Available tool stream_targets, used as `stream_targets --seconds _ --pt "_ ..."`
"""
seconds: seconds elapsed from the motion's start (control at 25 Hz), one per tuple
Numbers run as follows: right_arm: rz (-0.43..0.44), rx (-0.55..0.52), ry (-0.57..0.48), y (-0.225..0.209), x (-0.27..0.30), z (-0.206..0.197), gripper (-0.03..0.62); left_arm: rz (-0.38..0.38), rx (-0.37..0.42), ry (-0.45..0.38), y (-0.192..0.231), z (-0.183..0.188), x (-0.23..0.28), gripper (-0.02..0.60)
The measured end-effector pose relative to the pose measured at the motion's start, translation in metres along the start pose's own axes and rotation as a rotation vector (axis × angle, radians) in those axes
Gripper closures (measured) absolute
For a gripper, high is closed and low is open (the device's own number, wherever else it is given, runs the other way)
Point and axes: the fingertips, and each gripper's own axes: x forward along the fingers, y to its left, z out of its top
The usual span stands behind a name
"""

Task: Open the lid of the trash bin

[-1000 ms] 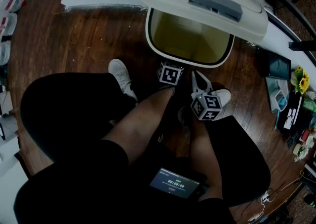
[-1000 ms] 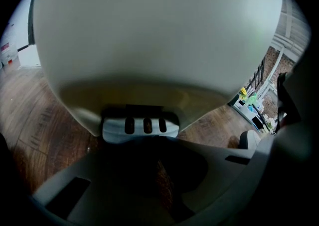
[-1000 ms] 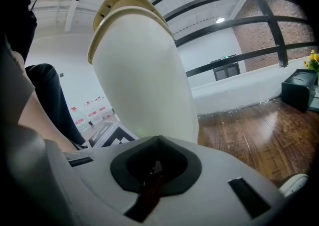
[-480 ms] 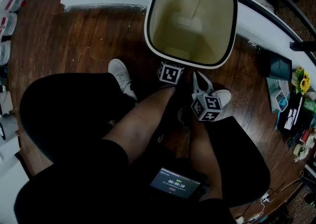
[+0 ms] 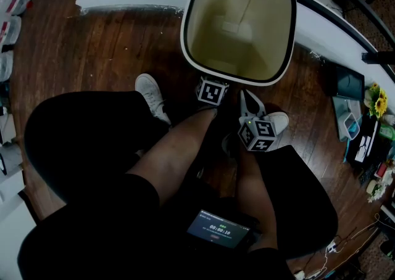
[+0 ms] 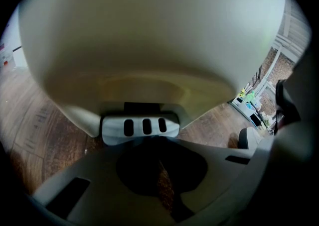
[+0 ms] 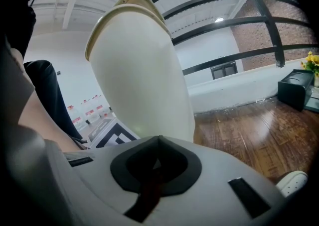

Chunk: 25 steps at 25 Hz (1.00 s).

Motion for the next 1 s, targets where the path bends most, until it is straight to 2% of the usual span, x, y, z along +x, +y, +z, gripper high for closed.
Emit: stream_targets --seconds 1.0 --pt "0.011 -0.015 0.017 0.0020 0.0017 -0.0070 0.575 -0.013 0.035 -0.042 0.0012 0.0009 -0.0026 0.569"
